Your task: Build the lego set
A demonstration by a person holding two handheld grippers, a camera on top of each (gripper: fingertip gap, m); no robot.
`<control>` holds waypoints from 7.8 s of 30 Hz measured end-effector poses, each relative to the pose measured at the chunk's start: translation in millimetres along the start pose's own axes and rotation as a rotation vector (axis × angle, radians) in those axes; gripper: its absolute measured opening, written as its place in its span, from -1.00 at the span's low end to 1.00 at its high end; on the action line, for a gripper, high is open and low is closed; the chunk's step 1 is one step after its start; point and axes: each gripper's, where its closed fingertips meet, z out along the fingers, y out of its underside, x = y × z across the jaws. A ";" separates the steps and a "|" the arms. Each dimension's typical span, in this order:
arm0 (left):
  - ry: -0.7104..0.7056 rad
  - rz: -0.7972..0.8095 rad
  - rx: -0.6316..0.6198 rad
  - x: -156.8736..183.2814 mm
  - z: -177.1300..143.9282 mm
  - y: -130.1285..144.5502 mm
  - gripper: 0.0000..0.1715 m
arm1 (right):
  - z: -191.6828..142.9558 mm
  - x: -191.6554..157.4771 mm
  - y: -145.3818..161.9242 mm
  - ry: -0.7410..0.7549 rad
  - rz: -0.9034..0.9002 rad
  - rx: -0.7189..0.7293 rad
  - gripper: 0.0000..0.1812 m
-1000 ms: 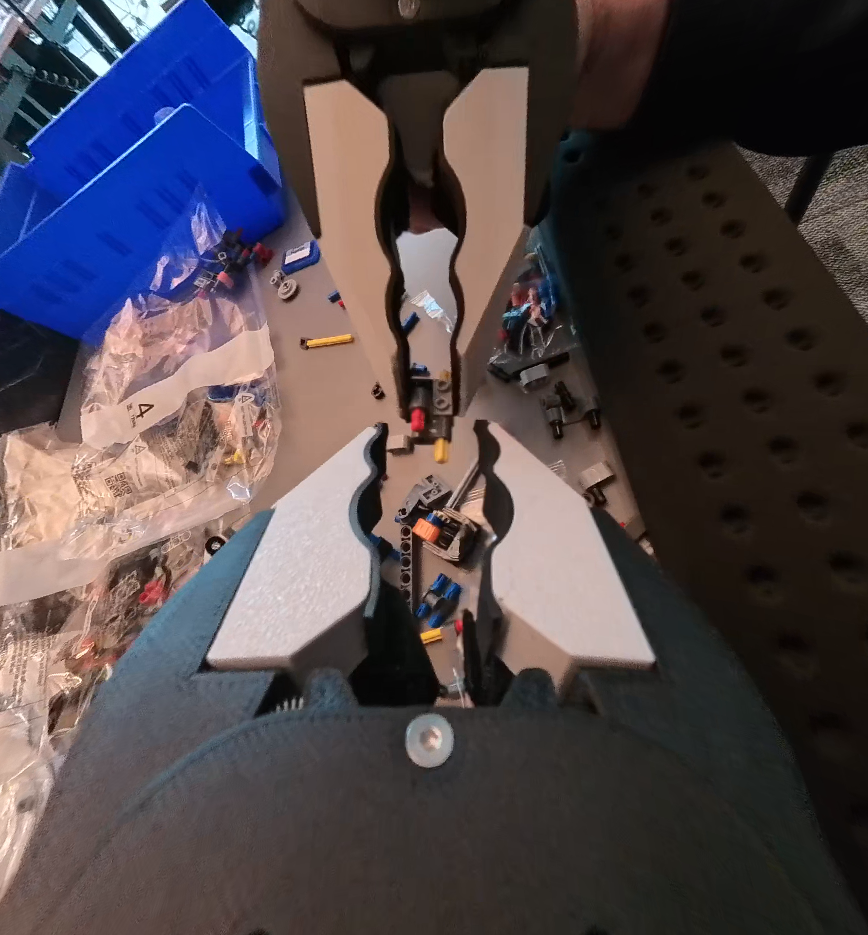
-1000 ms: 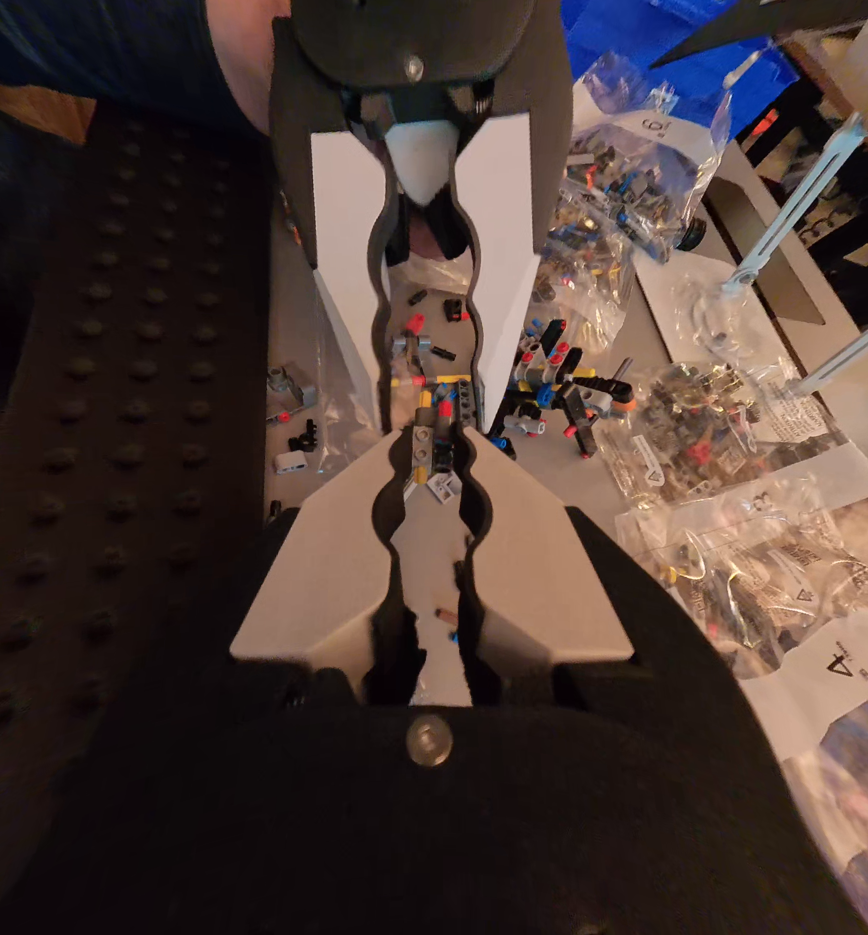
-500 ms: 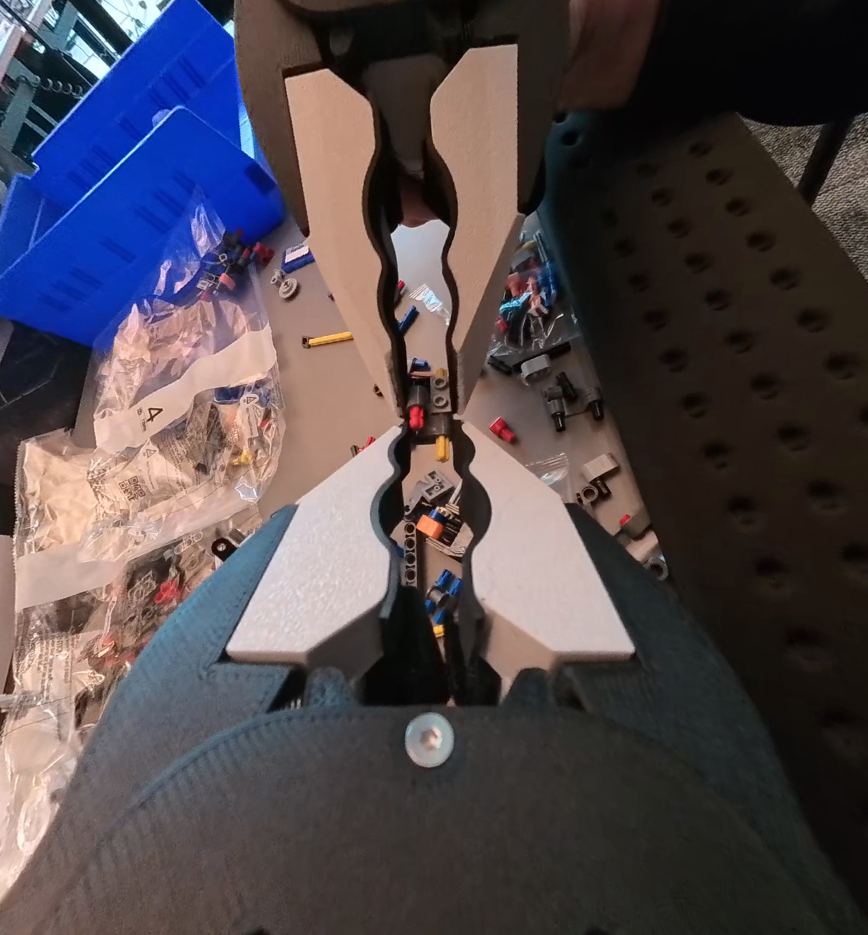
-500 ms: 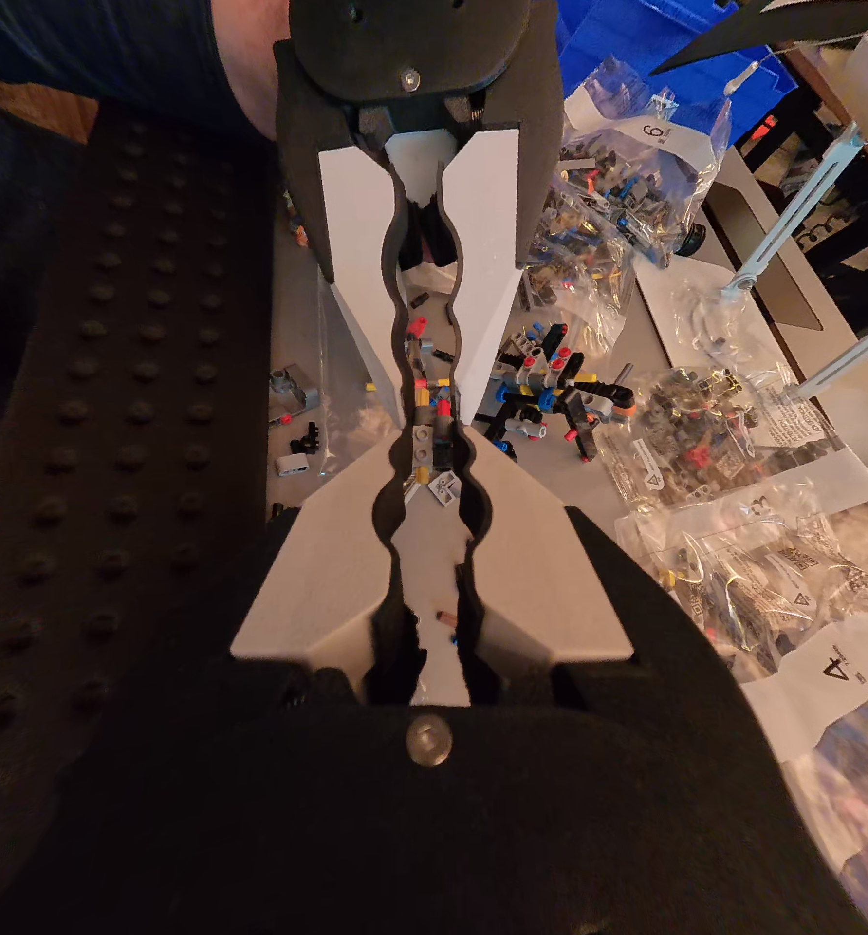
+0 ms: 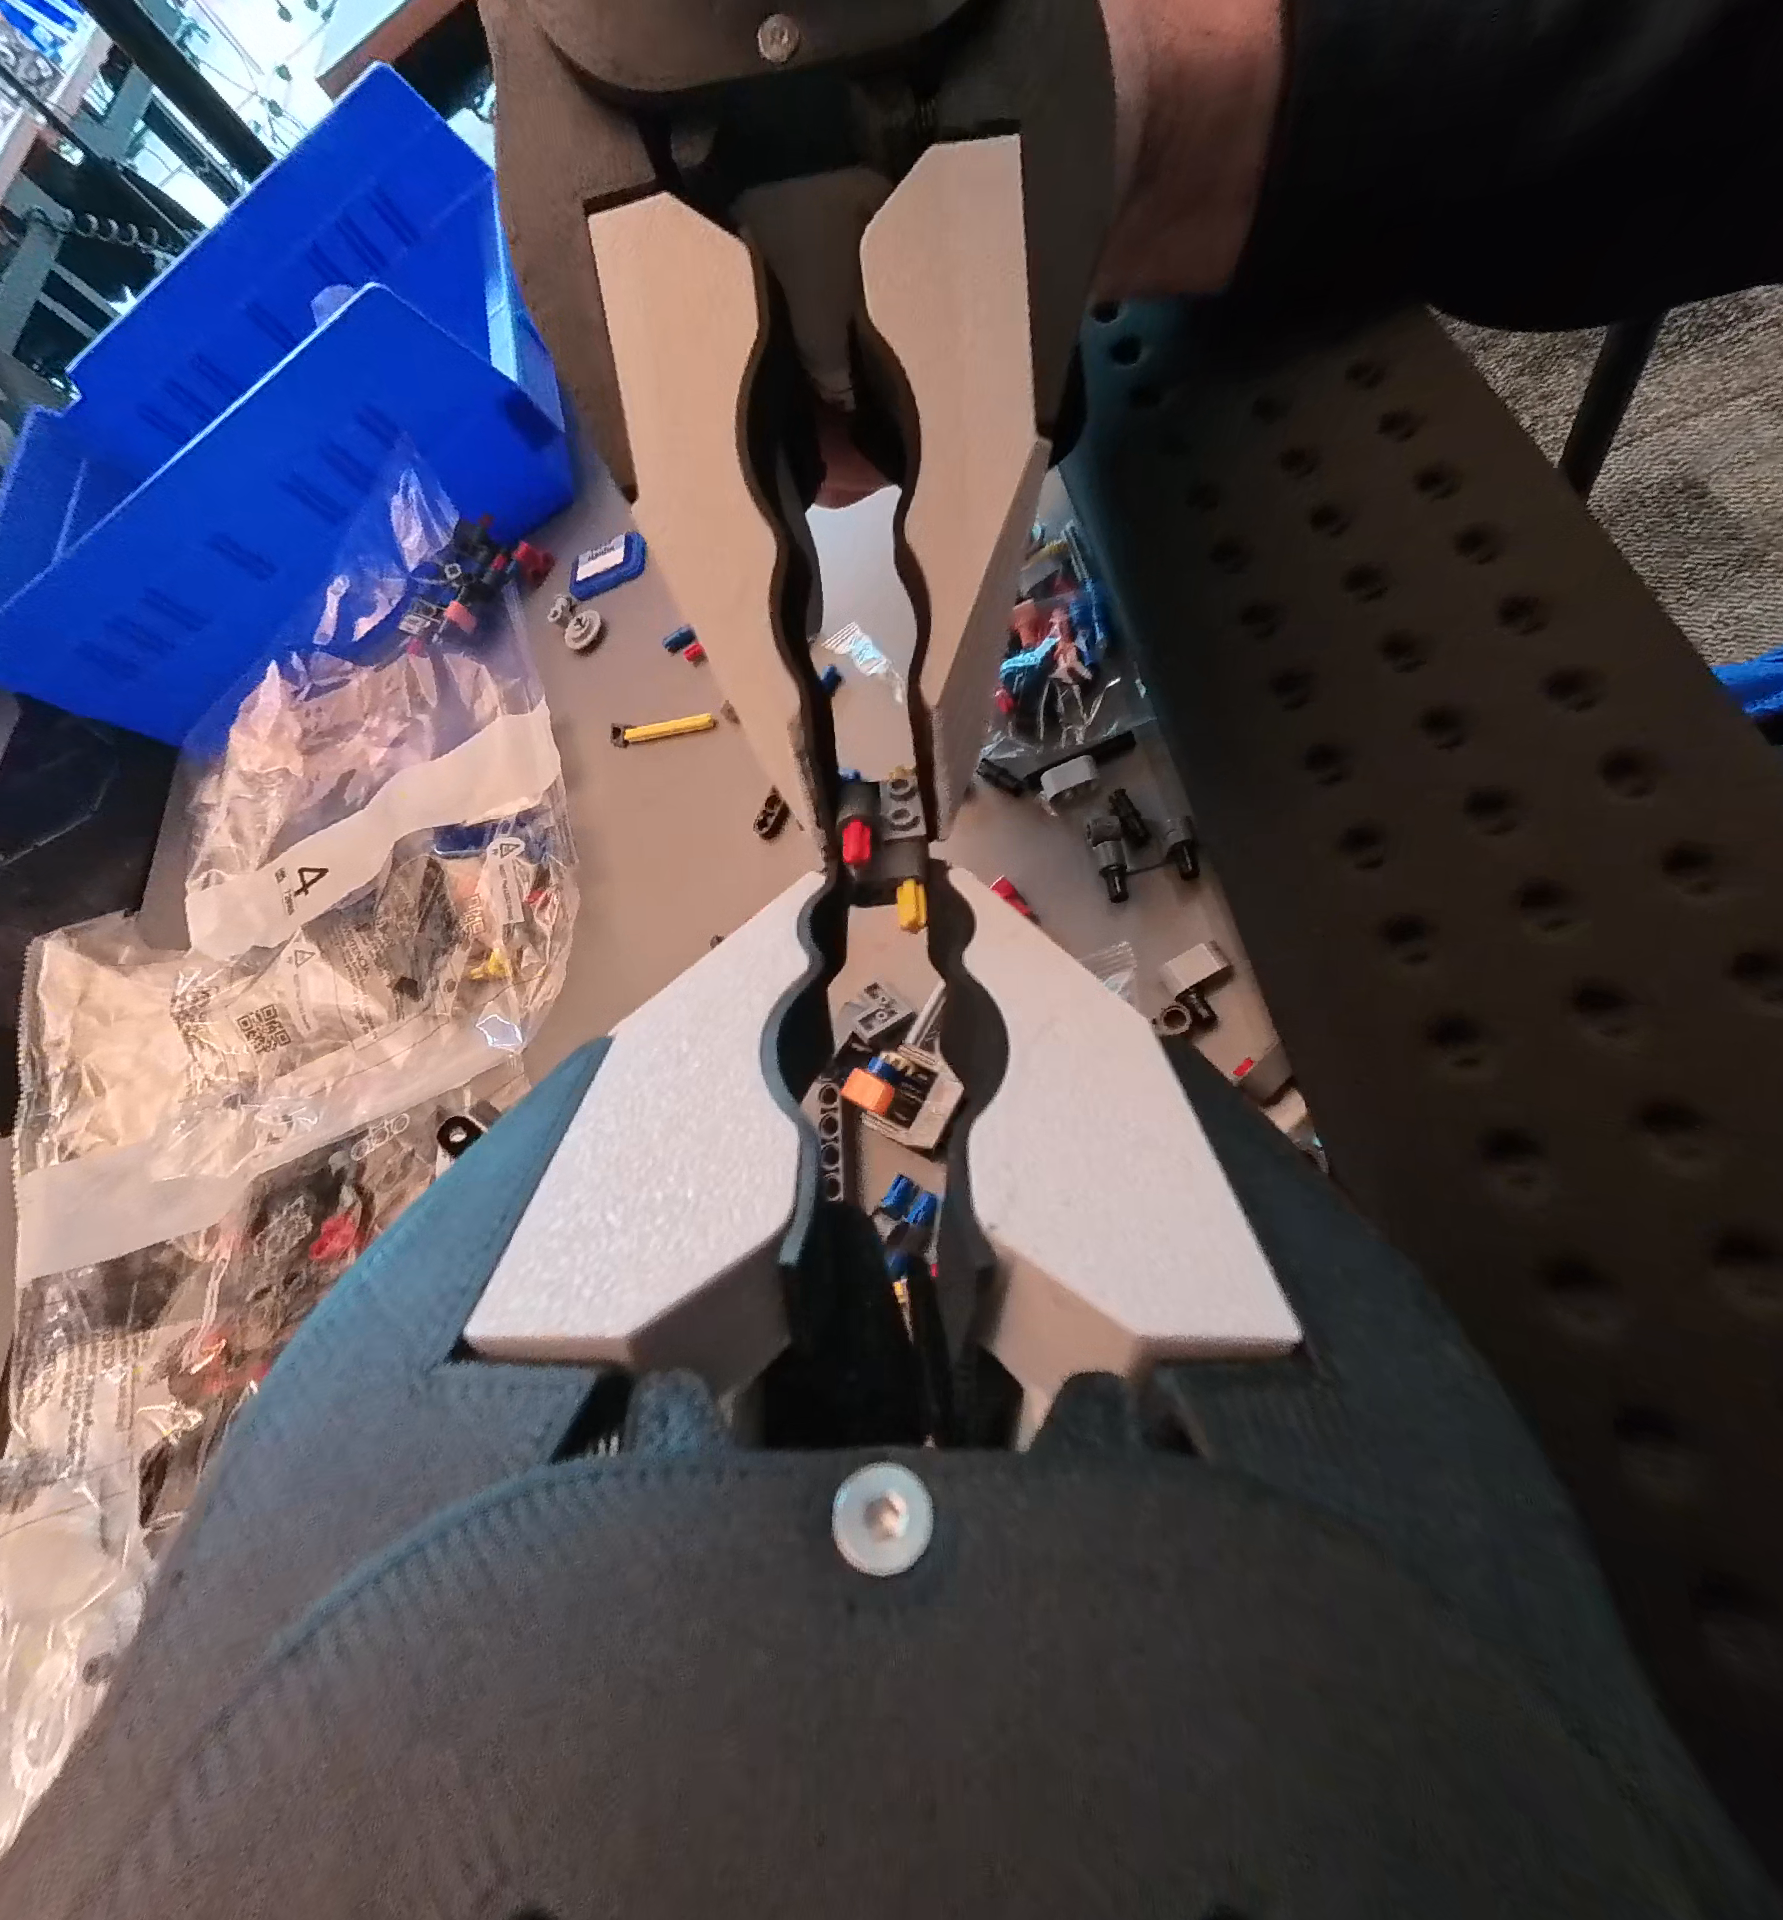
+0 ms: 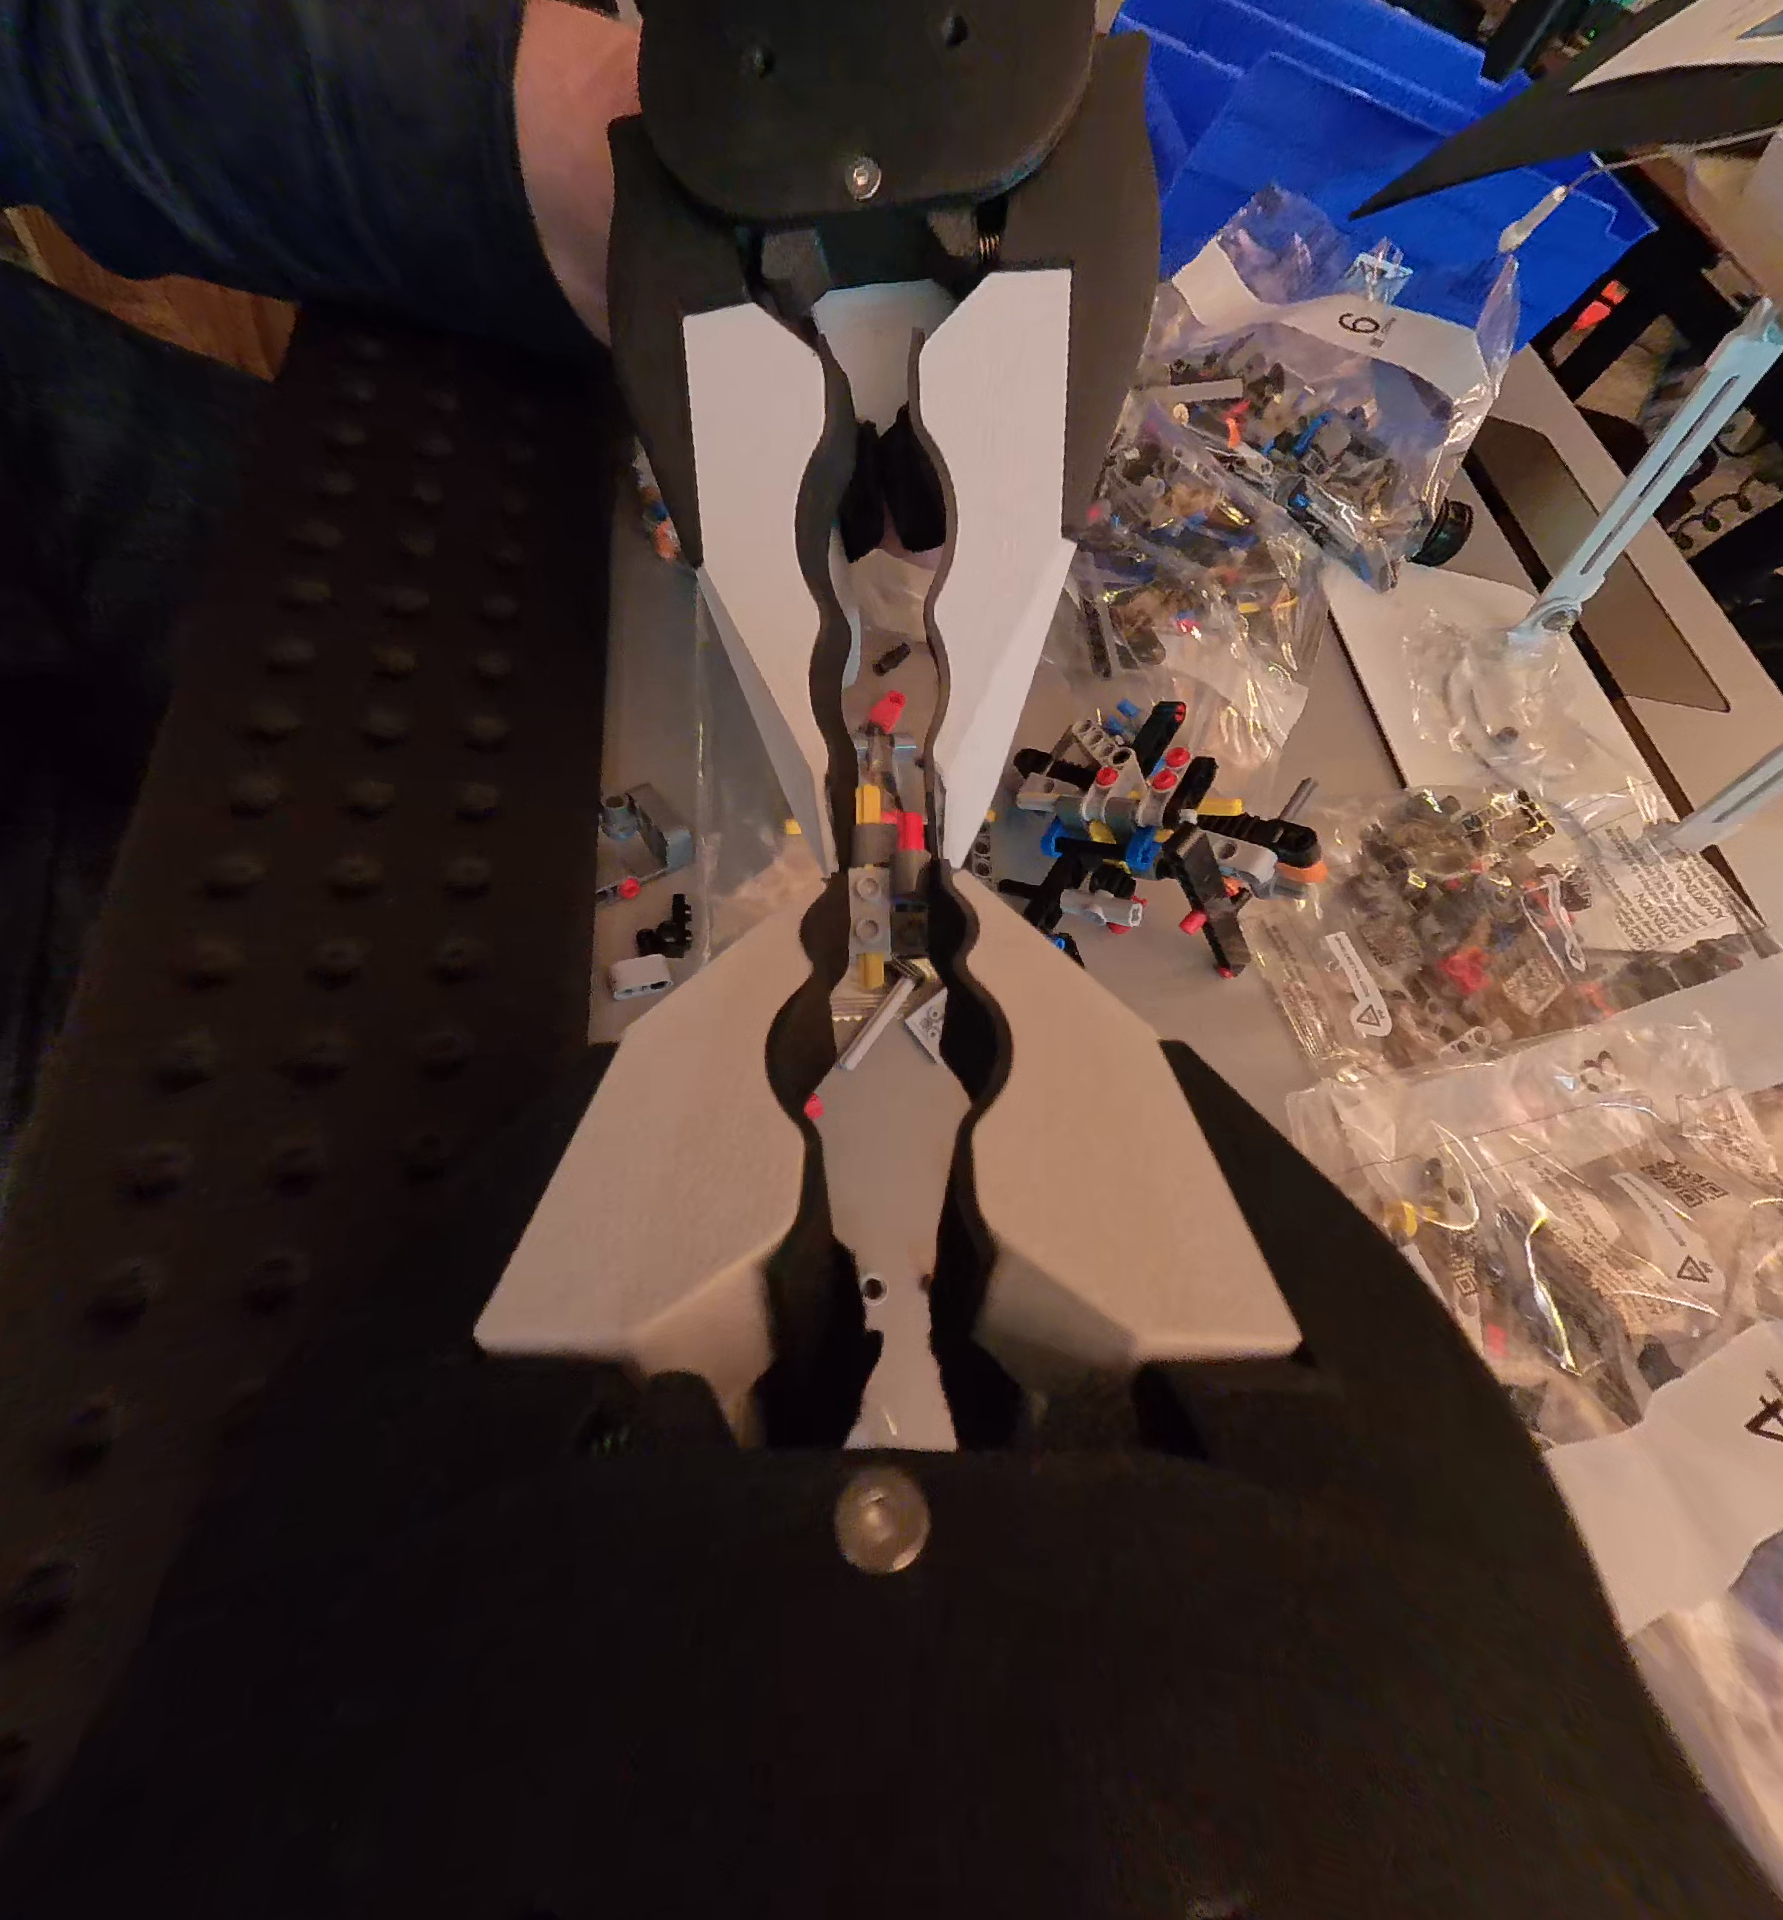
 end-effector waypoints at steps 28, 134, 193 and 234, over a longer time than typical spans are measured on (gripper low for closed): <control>-0.072 -0.096 0.197 -31.0 -54.3 -15.9 -1.00 | -31.8 -6.2 -18.9 -0.090 0.078 0.181 -0.86; -0.075 -0.139 0.291 -29.1 -24.8 -28.8 -0.88 | -22.6 26.7 -20.8 -0.025 0.322 0.269 -0.90; -0.156 0.068 0.092 -21.0 -5.4 -18.4 -0.86 | -23.8 25.6 -18.6 -0.106 0.445 0.291 -0.88; -0.169 0.111 0.077 -20.7 -3.2 -15.2 -0.87 | -14.1 16.8 -3.5 -0.112 0.373 0.172 -0.90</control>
